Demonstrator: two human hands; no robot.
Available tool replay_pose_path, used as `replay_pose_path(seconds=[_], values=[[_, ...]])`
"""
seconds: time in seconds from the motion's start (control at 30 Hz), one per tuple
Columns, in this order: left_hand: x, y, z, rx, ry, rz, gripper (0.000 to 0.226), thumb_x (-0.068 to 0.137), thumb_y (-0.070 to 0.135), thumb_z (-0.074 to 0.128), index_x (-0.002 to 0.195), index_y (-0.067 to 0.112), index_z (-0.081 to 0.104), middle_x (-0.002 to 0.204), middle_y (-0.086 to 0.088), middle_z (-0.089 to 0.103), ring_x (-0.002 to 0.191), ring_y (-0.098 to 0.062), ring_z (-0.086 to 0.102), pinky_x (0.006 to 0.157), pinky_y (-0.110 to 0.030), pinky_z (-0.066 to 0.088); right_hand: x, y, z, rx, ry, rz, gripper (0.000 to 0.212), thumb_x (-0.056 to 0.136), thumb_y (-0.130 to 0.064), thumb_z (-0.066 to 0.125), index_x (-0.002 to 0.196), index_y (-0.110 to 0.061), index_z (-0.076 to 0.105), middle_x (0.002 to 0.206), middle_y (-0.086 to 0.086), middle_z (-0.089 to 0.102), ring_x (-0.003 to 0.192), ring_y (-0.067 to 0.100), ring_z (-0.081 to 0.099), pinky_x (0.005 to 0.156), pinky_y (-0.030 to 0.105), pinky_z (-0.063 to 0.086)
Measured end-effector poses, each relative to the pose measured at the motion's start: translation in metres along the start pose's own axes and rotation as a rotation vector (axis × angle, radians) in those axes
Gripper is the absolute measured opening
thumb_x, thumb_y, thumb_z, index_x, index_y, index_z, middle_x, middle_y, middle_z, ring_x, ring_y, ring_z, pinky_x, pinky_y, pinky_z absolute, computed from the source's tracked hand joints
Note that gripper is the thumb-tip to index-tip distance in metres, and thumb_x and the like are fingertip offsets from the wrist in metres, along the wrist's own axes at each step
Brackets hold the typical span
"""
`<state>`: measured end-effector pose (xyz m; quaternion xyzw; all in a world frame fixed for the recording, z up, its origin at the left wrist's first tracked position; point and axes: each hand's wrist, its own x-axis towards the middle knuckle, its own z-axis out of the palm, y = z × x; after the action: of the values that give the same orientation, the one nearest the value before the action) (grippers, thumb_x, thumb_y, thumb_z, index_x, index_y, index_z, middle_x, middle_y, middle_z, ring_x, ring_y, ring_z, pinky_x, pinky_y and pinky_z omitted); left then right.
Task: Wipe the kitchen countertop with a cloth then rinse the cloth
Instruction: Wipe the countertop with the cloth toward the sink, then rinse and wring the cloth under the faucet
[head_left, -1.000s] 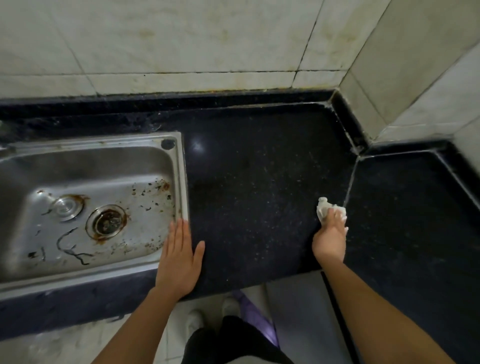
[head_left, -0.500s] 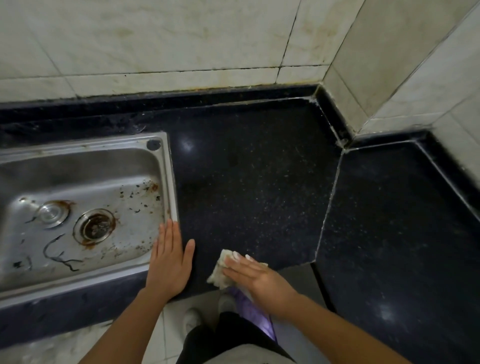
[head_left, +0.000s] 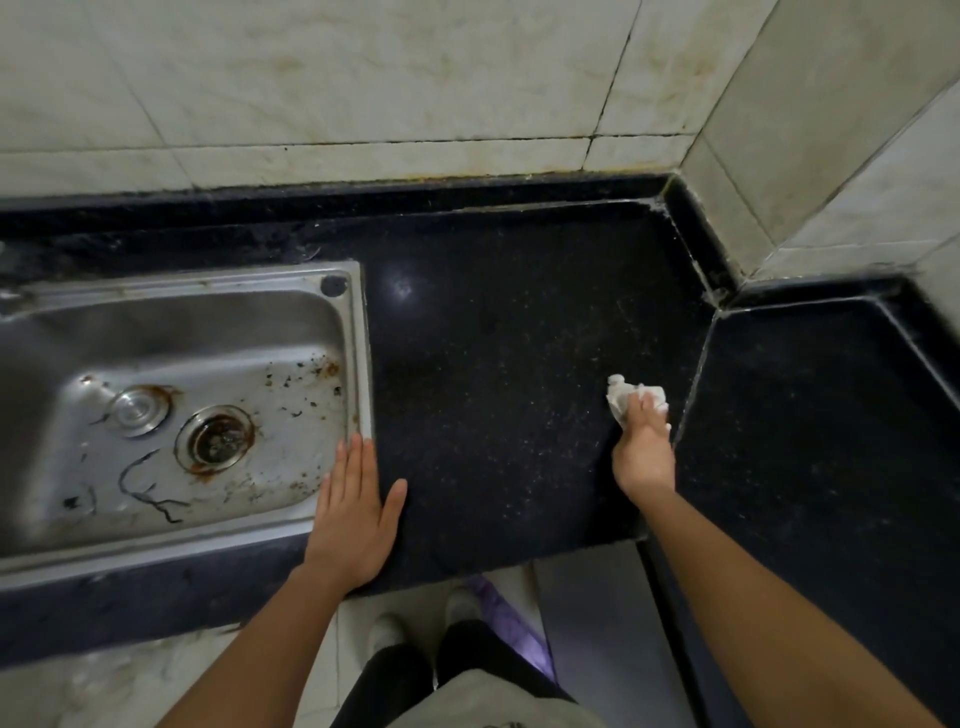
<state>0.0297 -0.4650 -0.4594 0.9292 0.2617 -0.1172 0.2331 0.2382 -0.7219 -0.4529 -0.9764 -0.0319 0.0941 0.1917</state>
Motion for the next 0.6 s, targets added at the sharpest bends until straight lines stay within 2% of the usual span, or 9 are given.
replay_pose_path(seconds=[0.13,0.23,0.33,0.37,0.43,0.5,0.6], values=[[0.001,-0.001,-0.002,0.009,-0.011,-0.002,0.074,0.088,0.059,0.000,0.145,0.018,-0.021,0.149,0.004,-0.029,0.138,-0.011,-0.028,0.113,-0.031,-0.016,-0.017,-0.059,0.032,0.005,-0.095,-0.223,0.063,0.091,0.006,0.034,0.149,-0.015,0.024,0.158,0.005,0.015,0.145,0.024,0.009,0.117,0.033,0.007],[0.001,-0.002,-0.002,-0.004,-0.018,-0.003,0.073,0.087,0.059,-0.003,0.144,0.019,-0.022,0.149,0.004,-0.030,0.138,-0.011,-0.027,0.111,-0.031,-0.018,-0.045,-0.088,0.052,0.083,-0.174,-0.433,0.062,0.091,0.006,0.039,0.148,-0.011,0.023,0.157,0.009,0.016,0.146,0.023,0.010,0.116,0.030,0.005],[0.003,-0.003,-0.007,-0.077,-0.068,0.005,0.068,0.093,0.055,0.004,0.145,0.020,-0.021,0.151,0.003,-0.029,0.138,-0.011,-0.028,0.110,-0.031,-0.018,-0.062,-0.095,0.064,0.049,-0.254,-0.596,0.065,0.089,0.011,0.040,0.148,-0.012,0.026,0.156,0.002,0.017,0.145,0.015,0.008,0.114,0.016,-0.005],[0.003,-0.005,-0.010,-0.116,-0.093,0.014,0.066,0.095,0.053,0.007,0.146,0.021,-0.020,0.152,0.004,-0.028,0.137,-0.011,-0.029,0.111,-0.031,-0.018,-0.064,-0.100,0.065,0.081,-0.283,-0.605,0.064,0.088,0.013,0.040,0.146,-0.012,0.030,0.155,-0.001,0.021,0.144,0.012,0.010,0.113,0.013,-0.003],[0.003,-0.009,-0.020,-0.181,-0.113,0.046,0.062,0.097,0.050,0.009,0.148,0.022,-0.014,0.155,0.006,-0.022,0.136,-0.008,-0.028,0.112,-0.030,-0.016,-0.066,-0.119,0.061,0.274,-0.337,-0.519,0.057,0.088,0.015,0.041,0.140,-0.011,0.043,0.147,-0.006,0.033,0.141,0.010,0.023,0.110,0.007,0.010],[0.007,-0.026,-0.035,-0.242,-0.092,0.057,0.060,0.099,0.047,0.010,0.150,0.022,-0.008,0.156,0.007,-0.016,0.138,-0.006,-0.023,0.113,-0.029,-0.014,-0.070,-0.157,0.057,0.539,-0.345,-0.342,0.047,0.091,0.011,0.041,0.132,-0.010,0.053,0.135,-0.011,0.044,0.131,0.007,0.038,0.106,0.006,0.023],[0.019,-0.069,-0.071,-0.291,0.002,0.030,0.056,0.101,0.041,0.014,0.151,0.018,0.002,0.159,0.002,-0.004,0.144,-0.010,-0.011,0.115,-0.027,-0.010,-0.078,-0.233,0.055,0.923,-0.442,-0.025,0.040,0.093,0.004,0.043,0.118,-0.017,0.066,0.115,-0.004,0.067,0.110,0.010,0.061,0.100,0.028,0.045]])
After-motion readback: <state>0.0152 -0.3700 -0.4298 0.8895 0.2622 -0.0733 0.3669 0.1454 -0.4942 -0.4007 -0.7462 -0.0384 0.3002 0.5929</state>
